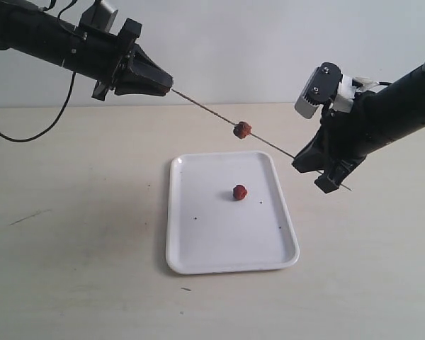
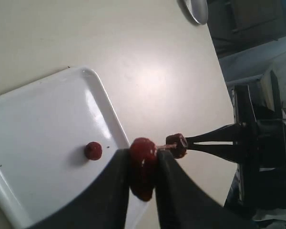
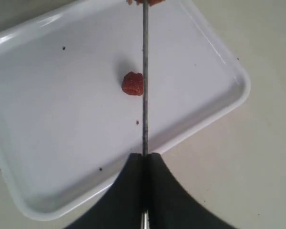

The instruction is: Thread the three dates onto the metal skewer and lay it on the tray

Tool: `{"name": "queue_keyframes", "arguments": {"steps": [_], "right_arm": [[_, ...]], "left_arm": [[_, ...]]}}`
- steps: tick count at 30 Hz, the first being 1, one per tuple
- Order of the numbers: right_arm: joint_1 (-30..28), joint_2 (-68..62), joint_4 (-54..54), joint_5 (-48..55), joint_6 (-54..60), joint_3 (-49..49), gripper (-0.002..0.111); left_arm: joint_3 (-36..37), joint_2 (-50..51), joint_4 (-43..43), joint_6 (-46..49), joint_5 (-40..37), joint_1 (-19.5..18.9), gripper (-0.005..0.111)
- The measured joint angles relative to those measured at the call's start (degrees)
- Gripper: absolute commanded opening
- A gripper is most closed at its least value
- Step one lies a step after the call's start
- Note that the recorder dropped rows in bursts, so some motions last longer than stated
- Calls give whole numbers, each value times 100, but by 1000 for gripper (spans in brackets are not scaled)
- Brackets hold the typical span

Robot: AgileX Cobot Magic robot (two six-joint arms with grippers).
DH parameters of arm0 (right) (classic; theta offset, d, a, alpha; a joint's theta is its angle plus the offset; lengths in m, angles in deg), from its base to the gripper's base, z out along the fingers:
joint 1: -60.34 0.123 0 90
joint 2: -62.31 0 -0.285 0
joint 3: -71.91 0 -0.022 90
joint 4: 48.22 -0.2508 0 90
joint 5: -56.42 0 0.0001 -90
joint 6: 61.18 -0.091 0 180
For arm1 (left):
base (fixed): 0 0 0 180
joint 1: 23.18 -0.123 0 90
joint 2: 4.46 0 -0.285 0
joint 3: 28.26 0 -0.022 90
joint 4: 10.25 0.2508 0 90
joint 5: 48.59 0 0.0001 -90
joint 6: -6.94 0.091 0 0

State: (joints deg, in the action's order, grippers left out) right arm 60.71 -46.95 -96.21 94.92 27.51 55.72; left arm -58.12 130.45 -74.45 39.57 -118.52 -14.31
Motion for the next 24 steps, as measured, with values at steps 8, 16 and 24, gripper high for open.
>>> {"name": "queue_keyframes", "arguments": {"steps": [8, 16, 24], "right_arm": [[0, 0, 25, 22, -36, -4, 0], [0, 0, 25, 22, -36, -4, 0], [0, 0, 25, 22, -36, -4, 0]], "left_arm": [[0, 0, 127, 11, 0, 9, 21], [0, 0, 268, 11, 0, 9, 21], [0, 0, 37, 58, 0, 9, 21]]}}
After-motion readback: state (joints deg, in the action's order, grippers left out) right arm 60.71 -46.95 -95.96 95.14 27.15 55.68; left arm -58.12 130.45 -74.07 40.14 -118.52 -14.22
